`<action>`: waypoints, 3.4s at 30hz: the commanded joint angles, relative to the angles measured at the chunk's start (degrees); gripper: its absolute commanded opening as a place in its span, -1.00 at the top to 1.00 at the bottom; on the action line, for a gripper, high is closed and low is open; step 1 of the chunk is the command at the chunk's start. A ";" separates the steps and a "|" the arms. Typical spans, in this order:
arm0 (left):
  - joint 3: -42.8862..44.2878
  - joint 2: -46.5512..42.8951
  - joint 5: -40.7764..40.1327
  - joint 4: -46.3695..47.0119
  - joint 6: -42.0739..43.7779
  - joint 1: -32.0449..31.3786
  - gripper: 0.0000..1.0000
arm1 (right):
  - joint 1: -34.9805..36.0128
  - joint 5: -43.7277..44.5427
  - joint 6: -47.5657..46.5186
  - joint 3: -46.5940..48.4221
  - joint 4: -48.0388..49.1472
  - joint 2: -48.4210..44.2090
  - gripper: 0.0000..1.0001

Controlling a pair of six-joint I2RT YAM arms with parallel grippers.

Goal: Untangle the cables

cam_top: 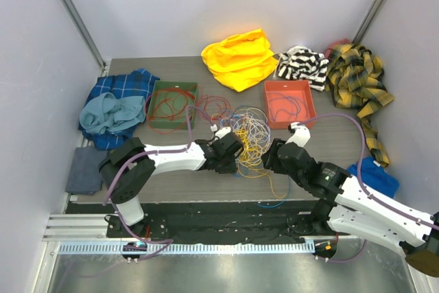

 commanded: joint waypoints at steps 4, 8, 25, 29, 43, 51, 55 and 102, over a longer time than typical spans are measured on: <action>1.34 4.55 -2.51 -8.85 -0.30 -2.11 0.94 | 0.28 2.83 -0.55 -0.26 -1.55 -5.06 -0.06; 0.73 1.58 -4.44 -10.77 -0.57 -2.55 1.00 | 0.28 2.92 -0.20 -1.32 -2.35 -7.01 -0.06; 14.26 -31.31 -24.51 -27.31 10.32 -2.91 1.00 | 0.37 -0.68 -1.34 -0.71 1.78 -4.64 -0.06; 9.28 -27.71 -16.43 -24.50 9.90 -3.60 -0.26 | 0.37 -0.51 -1.25 -0.71 1.52 -4.64 -0.07; -5.31 -20.06 -15.80 -5.09 22.27 -14.86 -0.81 | 0.28 1.33 -0.81 -1.85 0.03 -5.78 -0.09; -2.61 -7.33 -10.24 -2.08 31.51 -14.95 -0.49 | 0.37 1.34 -0.46 -3.25 0.55 -6.22 -0.10; -0.95 -3.89 -12.18 0.46 31.60 -14.86 -0.43 | 0.28 1.34 -0.72 -2.91 0.46 -6.31 -0.10; 27.17 -32.97 -31.16 -20.89 36.42 -7.21 1.00 | 0.37 -6.56 -8.72 3.86 9.50 -1.21 -0.11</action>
